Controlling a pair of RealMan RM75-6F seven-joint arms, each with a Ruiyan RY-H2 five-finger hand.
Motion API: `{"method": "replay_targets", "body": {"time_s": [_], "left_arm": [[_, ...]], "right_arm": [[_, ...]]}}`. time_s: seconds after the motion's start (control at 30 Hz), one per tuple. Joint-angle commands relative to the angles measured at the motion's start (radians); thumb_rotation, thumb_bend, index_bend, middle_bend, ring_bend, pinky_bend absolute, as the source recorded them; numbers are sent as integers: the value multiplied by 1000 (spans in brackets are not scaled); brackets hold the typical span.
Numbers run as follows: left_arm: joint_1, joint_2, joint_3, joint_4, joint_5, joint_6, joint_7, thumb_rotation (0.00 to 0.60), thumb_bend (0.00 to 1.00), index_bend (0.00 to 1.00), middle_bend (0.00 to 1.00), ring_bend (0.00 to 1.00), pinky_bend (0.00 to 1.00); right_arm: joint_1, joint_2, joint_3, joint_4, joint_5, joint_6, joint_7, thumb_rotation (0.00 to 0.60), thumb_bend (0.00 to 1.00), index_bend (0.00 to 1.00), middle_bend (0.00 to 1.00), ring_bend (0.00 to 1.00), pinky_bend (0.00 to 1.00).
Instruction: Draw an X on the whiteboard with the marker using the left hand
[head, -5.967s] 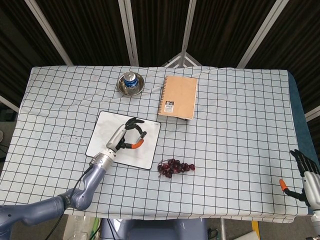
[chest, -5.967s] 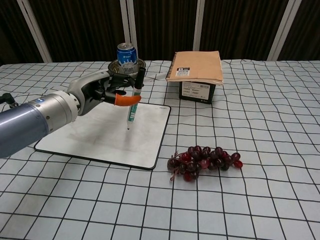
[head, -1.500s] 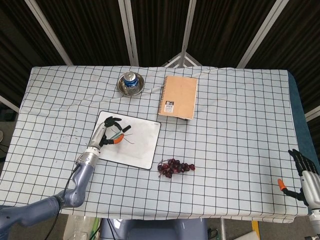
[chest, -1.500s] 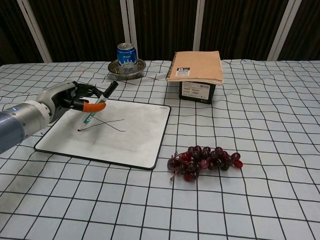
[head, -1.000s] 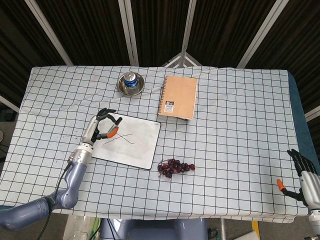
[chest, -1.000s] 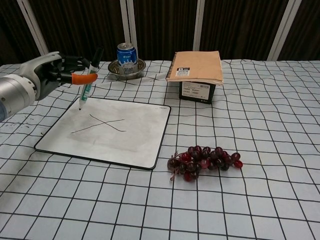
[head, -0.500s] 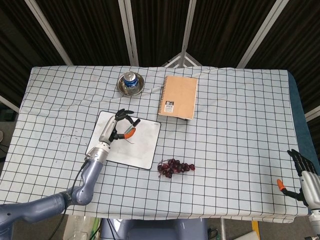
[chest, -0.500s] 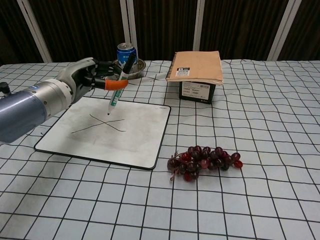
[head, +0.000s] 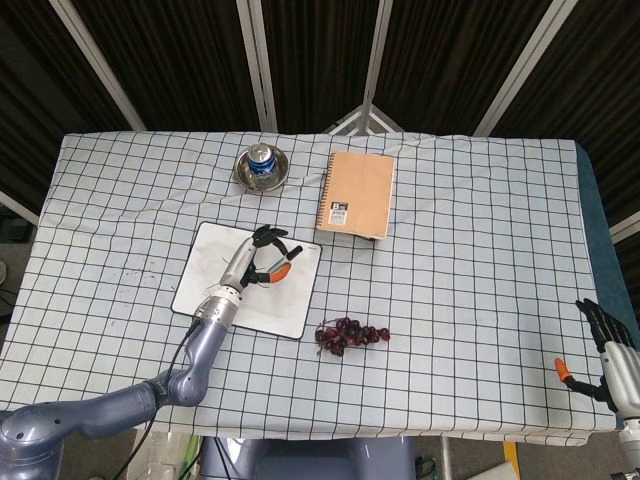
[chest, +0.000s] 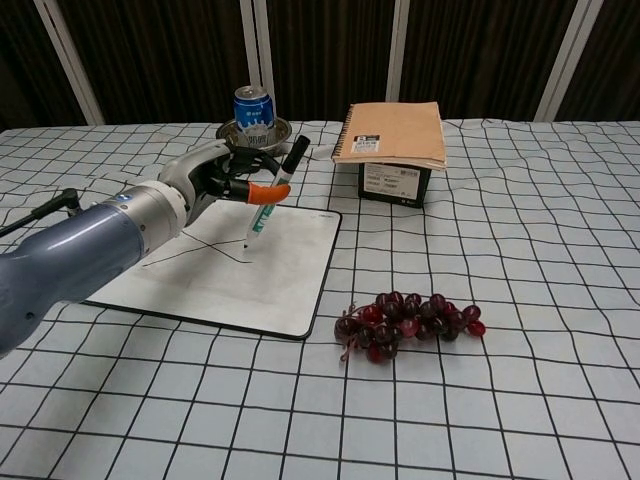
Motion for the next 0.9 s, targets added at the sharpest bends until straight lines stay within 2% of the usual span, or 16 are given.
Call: {"method": "replay_targets", "body": {"time_s": [0.03,0.7,0.77,0.9], "left_arm": [[-8,-8,-4,19,10,-7,-13,600,546,723,199,0,0],[-11,-22,0,74,41,-24,-62,600,545,722,200,0,0],[-9,-17,-5,65,43,-18,-67,600,544,721,199,0,0],[-8,11,-49,6,56,25,-93,600,542,720,199,0,0]], "right_arm": [[1,0,0,0,1,-2,0,600,351,0,0,0,0],[0,-1,0,-4,5,-5,1,600,352,0,0,0,0],[0,0,0,-4,6,-4,0,600,352,0,0,0,0],[-2,-1,-1,-5,3,0,-3,600,352,0,0,0,0]]}}
